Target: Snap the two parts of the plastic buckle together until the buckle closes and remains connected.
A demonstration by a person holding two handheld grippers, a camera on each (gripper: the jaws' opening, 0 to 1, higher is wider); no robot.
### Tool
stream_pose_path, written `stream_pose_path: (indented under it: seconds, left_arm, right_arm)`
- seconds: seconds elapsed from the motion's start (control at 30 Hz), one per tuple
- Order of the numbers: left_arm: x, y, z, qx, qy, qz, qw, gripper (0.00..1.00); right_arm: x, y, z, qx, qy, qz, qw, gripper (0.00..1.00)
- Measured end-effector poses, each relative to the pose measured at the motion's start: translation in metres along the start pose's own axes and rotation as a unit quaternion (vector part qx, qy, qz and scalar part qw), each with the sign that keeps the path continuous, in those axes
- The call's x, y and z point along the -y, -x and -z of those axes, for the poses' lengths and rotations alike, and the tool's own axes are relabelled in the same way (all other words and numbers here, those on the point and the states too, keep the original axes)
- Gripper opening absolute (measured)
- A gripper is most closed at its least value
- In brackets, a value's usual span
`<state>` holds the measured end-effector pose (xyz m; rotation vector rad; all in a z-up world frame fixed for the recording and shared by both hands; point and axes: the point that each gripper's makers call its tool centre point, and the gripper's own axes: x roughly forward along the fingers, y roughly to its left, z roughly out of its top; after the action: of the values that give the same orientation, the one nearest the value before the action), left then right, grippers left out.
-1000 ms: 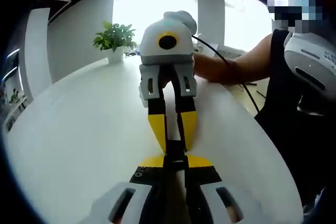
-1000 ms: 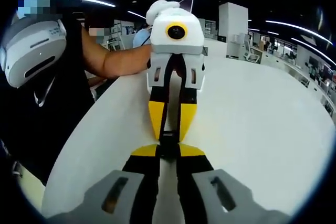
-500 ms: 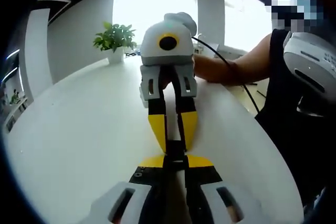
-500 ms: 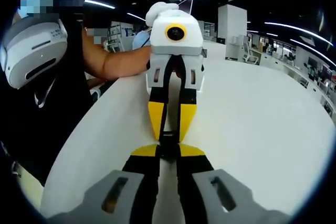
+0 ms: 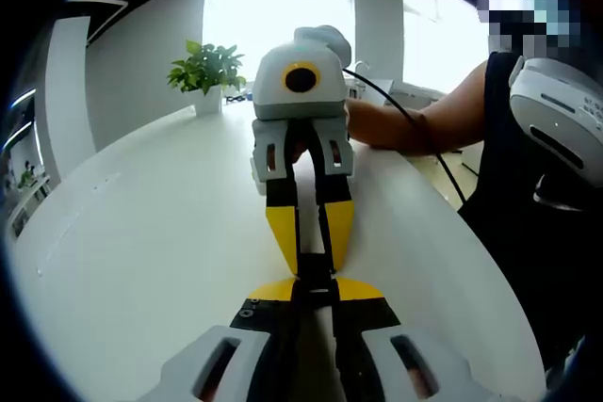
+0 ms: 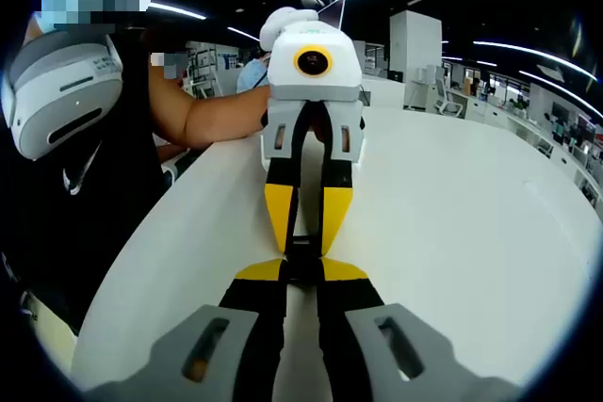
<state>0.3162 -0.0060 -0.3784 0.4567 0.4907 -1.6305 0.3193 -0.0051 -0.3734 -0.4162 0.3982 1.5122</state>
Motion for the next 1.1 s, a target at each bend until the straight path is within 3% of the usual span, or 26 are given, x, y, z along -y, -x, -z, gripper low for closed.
stream_pose_path:
  seconds: [0.5, 0.93, 1.1]
  left_arm:
    - [0.0001, 0.0004, -0.0001, -0.003, -0.024, -0.008, 0.9997, 0.1]
    - [-0.0004, 0.0018, 0.0006, 0.008, -0.018, 0.002, 0.9998, 0.1]
    - [0.0007, 0.0002, -0.001, 0.013, -0.022, 0.002, 0.9997, 0.1]
  right_arm:
    - [0.0015, -0.0008, -0.0004, 0.007, -0.003, 0.003, 1.0, 0.11]
    - [0.0011, -0.0012, -0.0007, 0.015, 0.001, 0.006, 0.9999, 0.12]
    - [-0.0002, 0.002, 0.0008, 0.018, 0.001, 0.006, 0.9998, 0.17]
